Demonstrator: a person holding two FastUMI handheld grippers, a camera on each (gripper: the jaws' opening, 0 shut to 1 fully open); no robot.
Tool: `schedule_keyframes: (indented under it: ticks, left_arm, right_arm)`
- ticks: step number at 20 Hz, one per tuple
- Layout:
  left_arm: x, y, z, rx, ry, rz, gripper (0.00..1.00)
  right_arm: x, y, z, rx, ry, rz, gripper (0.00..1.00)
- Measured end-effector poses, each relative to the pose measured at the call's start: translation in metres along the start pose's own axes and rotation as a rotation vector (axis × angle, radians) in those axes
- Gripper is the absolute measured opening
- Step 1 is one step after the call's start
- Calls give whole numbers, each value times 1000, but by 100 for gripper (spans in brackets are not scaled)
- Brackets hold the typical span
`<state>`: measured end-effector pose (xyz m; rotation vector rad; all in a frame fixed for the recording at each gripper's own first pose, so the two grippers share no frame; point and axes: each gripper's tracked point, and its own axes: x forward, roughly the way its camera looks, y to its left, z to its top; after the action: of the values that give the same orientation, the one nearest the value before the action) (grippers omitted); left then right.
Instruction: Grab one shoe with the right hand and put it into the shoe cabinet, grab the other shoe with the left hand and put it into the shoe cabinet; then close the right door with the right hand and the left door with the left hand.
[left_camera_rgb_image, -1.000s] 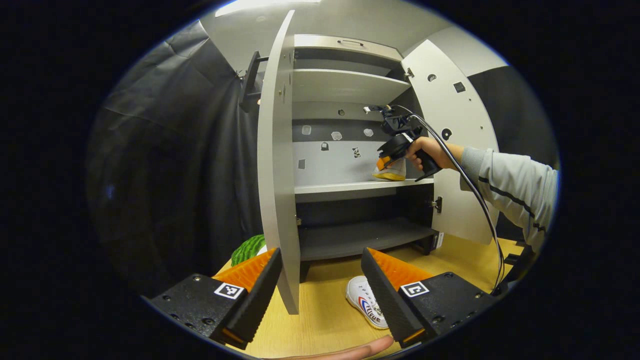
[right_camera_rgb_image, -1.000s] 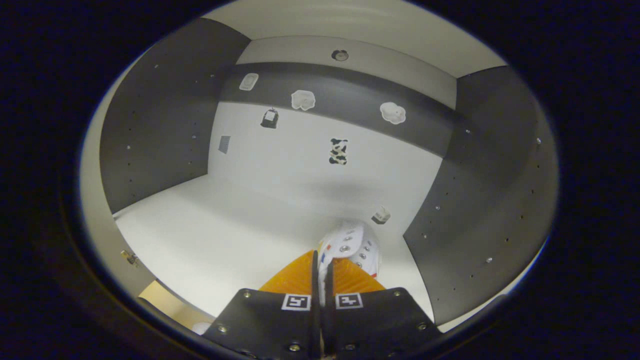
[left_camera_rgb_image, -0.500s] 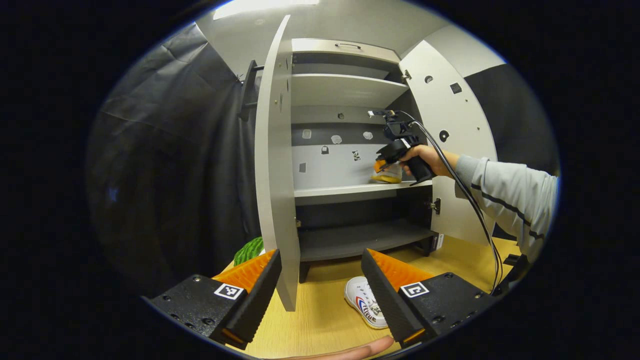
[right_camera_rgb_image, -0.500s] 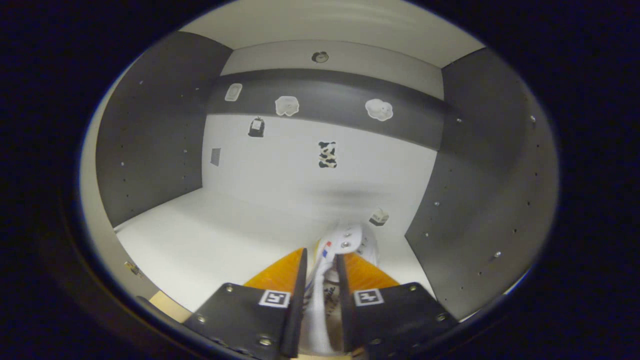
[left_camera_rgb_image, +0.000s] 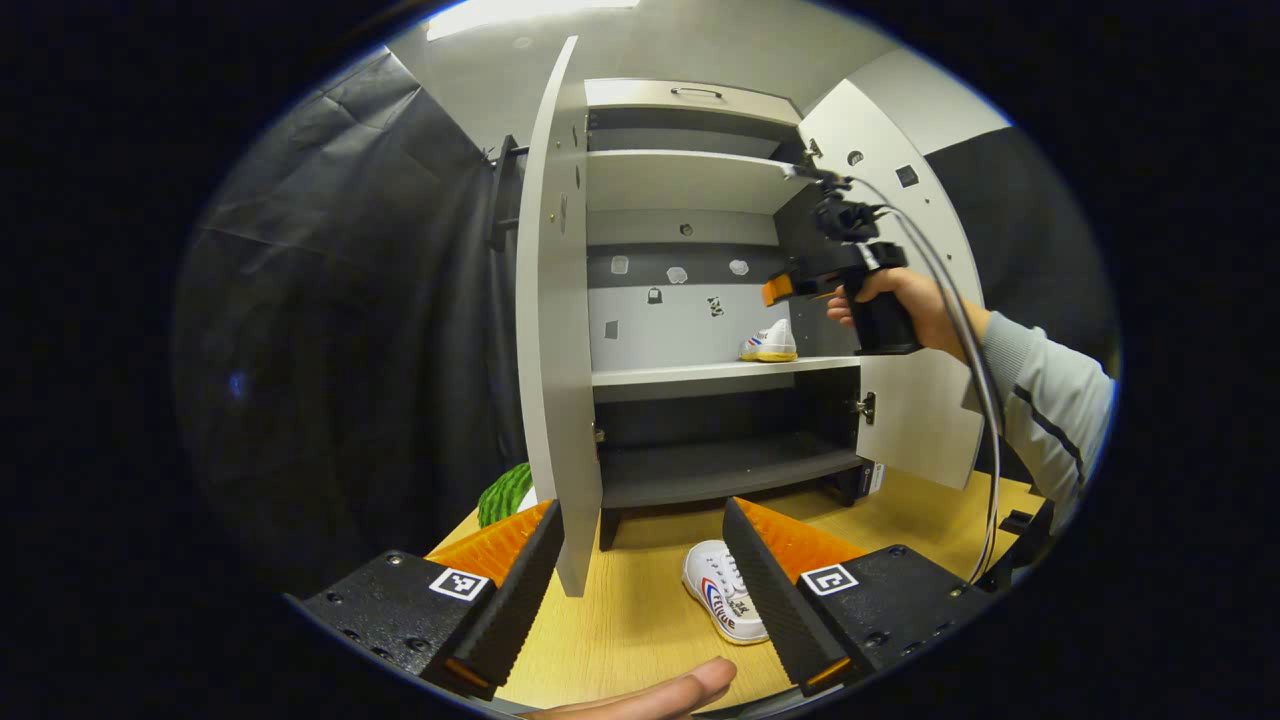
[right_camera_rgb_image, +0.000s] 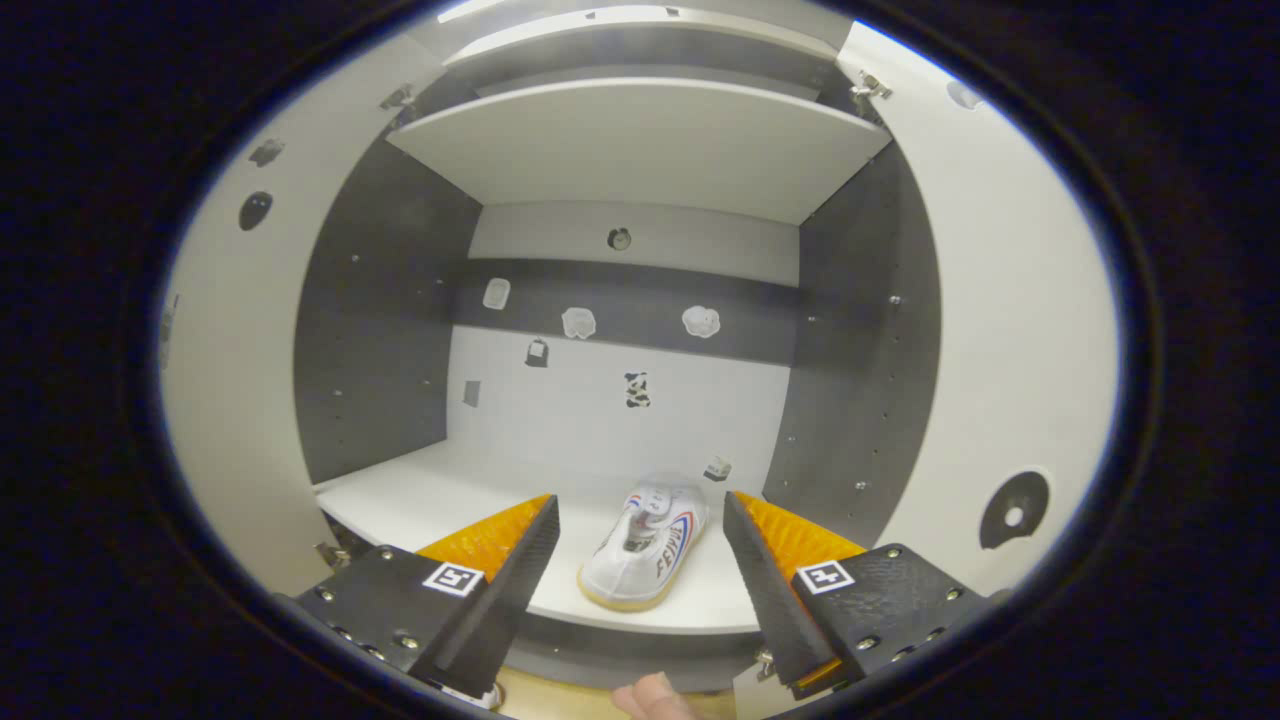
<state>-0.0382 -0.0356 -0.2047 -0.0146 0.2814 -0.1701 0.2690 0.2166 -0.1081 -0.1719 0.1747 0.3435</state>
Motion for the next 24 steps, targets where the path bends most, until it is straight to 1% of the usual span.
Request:
schedule_keyframes:
  ticks: [1, 2, 3, 4, 5, 6, 7, 9, 11, 12, 13, 14, 16, 18, 20, 22, 24]
  left_arm:
    - [0, -4, -2, -7, 9, -4, 100]
    - [1, -8, -5, -16, 17, -10, 98]
    - [4, -10, -9, -28, 33, -9, 98]
    - [6, -12, -16, -42, 56, -8, 100]
    - [9, -16, -20, -58, 84, -13, 100]
    - [10, -21, -26, -67, 103, -23, 98]
    - [12, -27, -29, -74, 113, -35, 98]
    - [18, -38, -39, -72, 132, -63, 98]
    - [25, -47, -54, -64, 168, -77, 99]
    - [29, -50, -64, -67, 192, -80, 100]
    - [33, -56, -73, -72, 213, -89, 99]
    - [38, -61, -83, -75, 238, -97, 99]
    - [46, -70, -108, -72, 298, -117, 99]
    - [55, -68, -130, -60, 364, -117, 97]
    - [69, -63, -148, -51, 403, -114, 98]
    - [83, -64, -169, -78, 461, -123, 98]
    - [91, -69, -193, -106, 544, -133, 99]
  right_arm:
    - [-23, 4, 5, 19, -19, 12, 99]
    - [-45, 5, 8, 36, -40, 17, 99]
    - [-65, 5, 8, 43, -48, 8, 97]
    - [-80, 2, 1, 42, -55, -11, 98]
    - [-100, -1, -3, 44, -59, -36, 98]
    - [-121, -3, -8, 49, -70, -52, 98]
    - [-141, -3, -13, 54, -82, -51, 98]
    - [-174, -11, -29, 62, -111, -91, 98]
    - [-201, -18, -52, 35, -100, -124, 98]
    - [-211, -19, -64, 19, -90, -134, 98]
    - [-218, -19, -75, 10, -79, -139, 98]
    - [-225, -15, -87, 16, -63, -129, 98]
    - [-236, -10, -111, 50, -33, -105, 99]
    - [-244, -17, -131, 81, -18, -122, 98]
    - [-248, -22, -150, 80, -5, -145, 98]
    - [-248, -22, -164, 63, 9, -140, 98]
    - [-245, -23, -174, 48, 20, -136, 98]
